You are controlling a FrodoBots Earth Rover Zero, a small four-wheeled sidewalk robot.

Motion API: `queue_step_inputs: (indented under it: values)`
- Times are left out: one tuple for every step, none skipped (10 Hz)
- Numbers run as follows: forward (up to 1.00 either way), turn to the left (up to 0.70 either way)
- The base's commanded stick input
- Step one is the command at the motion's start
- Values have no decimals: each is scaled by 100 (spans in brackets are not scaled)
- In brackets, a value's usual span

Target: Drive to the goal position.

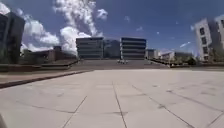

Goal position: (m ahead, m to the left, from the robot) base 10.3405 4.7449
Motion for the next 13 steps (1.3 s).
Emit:
queue_step_inputs:
  values:
    - [70,0]
    - [70,0]
    - [70,0]
    - [70,0]
    - [70,0]
    - [70,0]
    - [70,0]
    - [70,0]
    - [70,0]
    - [70,0]
    - [70,0]
    - [70,0]
    - [70,0]
